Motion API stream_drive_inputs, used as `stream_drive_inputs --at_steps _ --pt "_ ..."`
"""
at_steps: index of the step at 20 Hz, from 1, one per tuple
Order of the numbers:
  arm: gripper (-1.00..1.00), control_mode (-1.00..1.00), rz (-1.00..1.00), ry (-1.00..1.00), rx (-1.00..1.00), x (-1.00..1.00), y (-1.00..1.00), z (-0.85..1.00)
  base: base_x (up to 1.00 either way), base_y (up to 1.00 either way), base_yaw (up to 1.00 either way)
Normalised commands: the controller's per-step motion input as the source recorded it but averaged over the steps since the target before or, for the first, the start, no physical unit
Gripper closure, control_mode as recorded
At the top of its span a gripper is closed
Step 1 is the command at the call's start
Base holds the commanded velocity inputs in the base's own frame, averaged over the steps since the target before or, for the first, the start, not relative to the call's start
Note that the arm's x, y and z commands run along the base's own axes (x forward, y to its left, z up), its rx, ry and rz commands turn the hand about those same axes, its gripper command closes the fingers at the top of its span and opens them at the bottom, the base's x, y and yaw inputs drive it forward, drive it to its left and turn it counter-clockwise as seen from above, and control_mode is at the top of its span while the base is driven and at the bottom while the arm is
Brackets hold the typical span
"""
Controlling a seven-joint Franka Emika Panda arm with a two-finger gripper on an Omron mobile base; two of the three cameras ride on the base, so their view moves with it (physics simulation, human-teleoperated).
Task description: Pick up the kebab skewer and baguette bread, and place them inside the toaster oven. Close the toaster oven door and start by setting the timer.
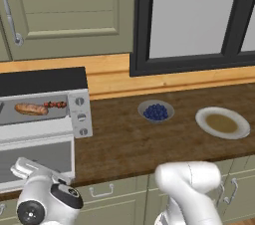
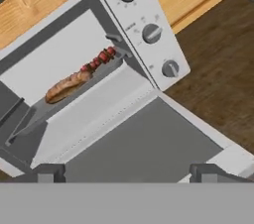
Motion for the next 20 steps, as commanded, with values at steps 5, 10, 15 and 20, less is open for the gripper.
stream_drive_inputs --at_steps 5,10,15,20 --pt "-1.0 -1.0 0.11 0.03 -0.04 -0.68 -0.23 0.0 0.0 0.0 0.0" --pt "-1.0 -1.0 0.12 0.13 -0.13 -0.61 -0.15 0.0 0.0 0.0 0.0" --pt "-1.0 -1.0 0.01 0.18 -0.23 -0.12 0.0 -0.03 0.0 0.0 0.0" --pt "-1.0 -1.0 0.0 0.08 -0.26 -0.03 0.0 -0.07 0.0 0.0 0.0"
